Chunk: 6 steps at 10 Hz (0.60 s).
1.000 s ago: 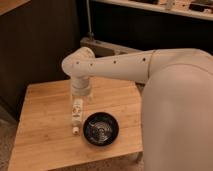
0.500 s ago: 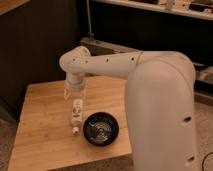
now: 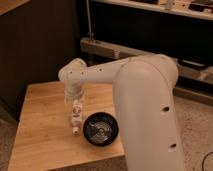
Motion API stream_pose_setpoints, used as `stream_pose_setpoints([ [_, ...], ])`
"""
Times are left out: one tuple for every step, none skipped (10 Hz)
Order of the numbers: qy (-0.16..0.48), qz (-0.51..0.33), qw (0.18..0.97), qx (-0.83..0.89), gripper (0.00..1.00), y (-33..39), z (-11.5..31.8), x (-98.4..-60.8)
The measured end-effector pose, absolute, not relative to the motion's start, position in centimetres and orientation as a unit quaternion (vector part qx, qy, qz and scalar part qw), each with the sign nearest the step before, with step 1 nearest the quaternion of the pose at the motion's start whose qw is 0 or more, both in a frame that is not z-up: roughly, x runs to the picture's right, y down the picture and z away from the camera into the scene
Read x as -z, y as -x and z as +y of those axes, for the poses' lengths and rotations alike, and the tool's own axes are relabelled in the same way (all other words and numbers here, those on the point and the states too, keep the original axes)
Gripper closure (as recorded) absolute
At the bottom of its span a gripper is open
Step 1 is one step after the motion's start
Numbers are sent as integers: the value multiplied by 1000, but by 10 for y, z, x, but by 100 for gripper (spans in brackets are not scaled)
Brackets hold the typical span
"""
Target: Place the bottle in the ceramic bowl
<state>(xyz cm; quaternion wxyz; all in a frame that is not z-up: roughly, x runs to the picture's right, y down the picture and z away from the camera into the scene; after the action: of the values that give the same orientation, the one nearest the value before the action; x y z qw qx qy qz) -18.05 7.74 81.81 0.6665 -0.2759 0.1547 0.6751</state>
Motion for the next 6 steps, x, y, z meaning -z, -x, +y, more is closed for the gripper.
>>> stream_pose_setpoints([
  [274, 153, 668, -675, 35, 185, 83, -828],
  [273, 150, 667, -677, 35, 188, 86, -836],
  [268, 147, 666, -681, 35, 184, 85, -847],
  [267, 145, 662, -685, 35, 180, 85, -861],
  [266, 144, 662, -686, 35, 179, 86, -868],
  [267, 145, 662, -685, 35, 181, 88, -872],
])
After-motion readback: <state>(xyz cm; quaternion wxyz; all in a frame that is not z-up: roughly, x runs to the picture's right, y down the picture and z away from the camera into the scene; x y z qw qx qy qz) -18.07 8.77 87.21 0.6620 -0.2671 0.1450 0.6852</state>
